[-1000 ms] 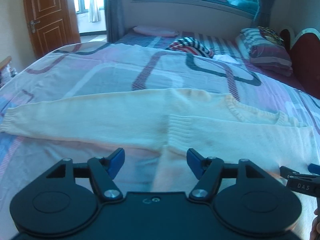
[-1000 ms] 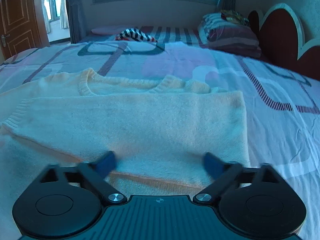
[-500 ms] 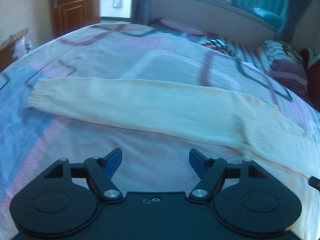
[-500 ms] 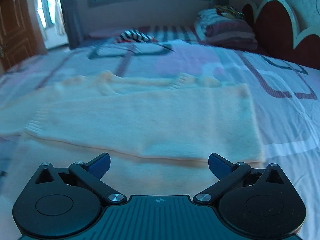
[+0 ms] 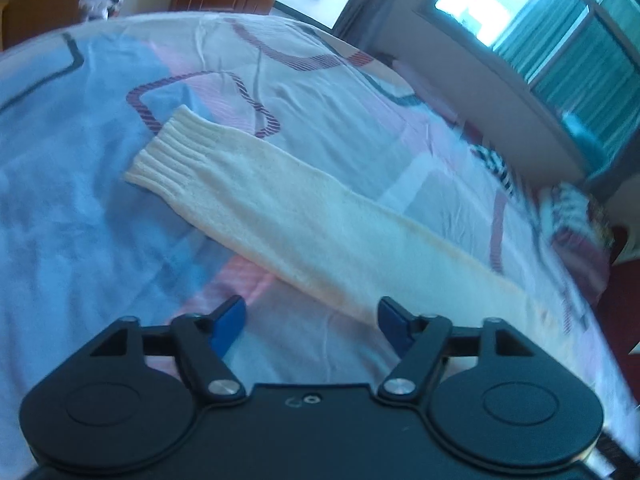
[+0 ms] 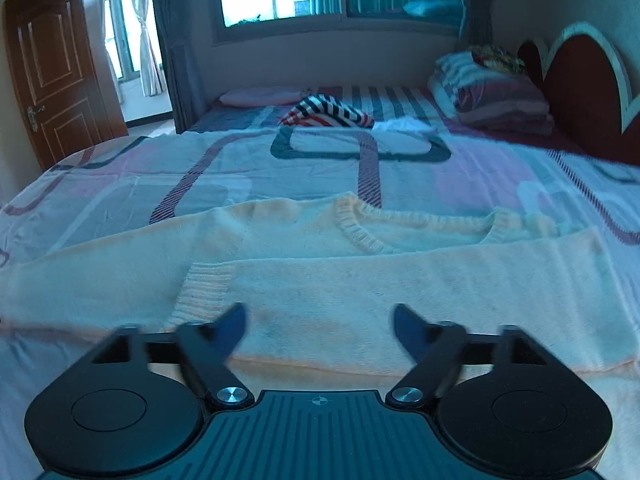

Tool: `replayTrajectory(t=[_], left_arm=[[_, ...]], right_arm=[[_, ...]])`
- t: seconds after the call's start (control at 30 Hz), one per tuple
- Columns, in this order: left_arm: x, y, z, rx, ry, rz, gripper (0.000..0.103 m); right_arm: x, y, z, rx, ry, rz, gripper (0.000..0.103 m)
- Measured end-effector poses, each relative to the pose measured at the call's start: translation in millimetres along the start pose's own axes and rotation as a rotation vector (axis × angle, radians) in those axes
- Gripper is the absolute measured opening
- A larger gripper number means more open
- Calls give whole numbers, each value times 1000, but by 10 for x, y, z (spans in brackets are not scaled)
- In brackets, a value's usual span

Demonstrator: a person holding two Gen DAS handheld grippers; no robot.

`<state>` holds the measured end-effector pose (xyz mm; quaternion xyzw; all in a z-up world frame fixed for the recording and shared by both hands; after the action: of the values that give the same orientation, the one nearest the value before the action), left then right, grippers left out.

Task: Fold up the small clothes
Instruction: 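Grasp the cuff with the left gripper, fold it across the body, release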

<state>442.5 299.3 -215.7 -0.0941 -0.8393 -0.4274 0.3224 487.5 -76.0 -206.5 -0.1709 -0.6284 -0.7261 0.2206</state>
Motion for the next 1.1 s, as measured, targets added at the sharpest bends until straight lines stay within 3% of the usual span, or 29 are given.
replayTrajectory(t=[0.13, 0.3, 0.4, 0.43, 0.47, 0.6, 0.7, 0.83, 0.87, 0.97, 1.1], left_arm=[[-87, 79, 28, 92, -25, -49, 75], [-201, 181, 70, 121, -13, -114, 52], [-234, 229, 144, 159, 12, -126, 29], [-242, 235, 176, 171, 22, -127, 14], [-257, 239, 205, 177, 32, -124, 7], [-183, 293, 134, 140, 15, -144, 2], [-60, 355, -155, 25, -39, -183, 2], [106, 334, -748, -113, -147, -203, 2], [139, 298, -953, -164, -183, -206, 2], [227, 60, -1581, -273, -302, -176, 2], [312, -446, -2402, -388, -460, -120, 2]], right_arm=[[-136, -80, -1, -22, -2, 41, 66], [-154, -149, -62, -19, -16, 47, 66], [-130, -87, -75, -26, -19, 24, 66], [-142, -84, -65, -15, -20, 26, 66], [-176, -115, -59, -4, -24, 42, 66], [-233, -215, -33, 63, -30, 50, 66], [-192, -156, -76, -4, -16, 48, 66], [-200, -183, -32, 80, -22, 56, 66], [-170, -140, -53, 42, -6, 52, 66], [-33, 2, -199, -62, 6, 21, 66], [193, 106, -477, -88, -12, -12, 66]])
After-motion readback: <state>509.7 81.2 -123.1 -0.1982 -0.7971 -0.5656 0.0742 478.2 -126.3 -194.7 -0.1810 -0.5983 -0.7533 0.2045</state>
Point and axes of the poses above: each gripper's, at about its wrist camera, not at the fingertips, and x roughly against the way its jaws point, z to its left, y to its top, the point moved 9 cm from there along -x, roughly the way its jaws point, and after that the axes turned 12 degrees about -z, right-handed, at the moved point
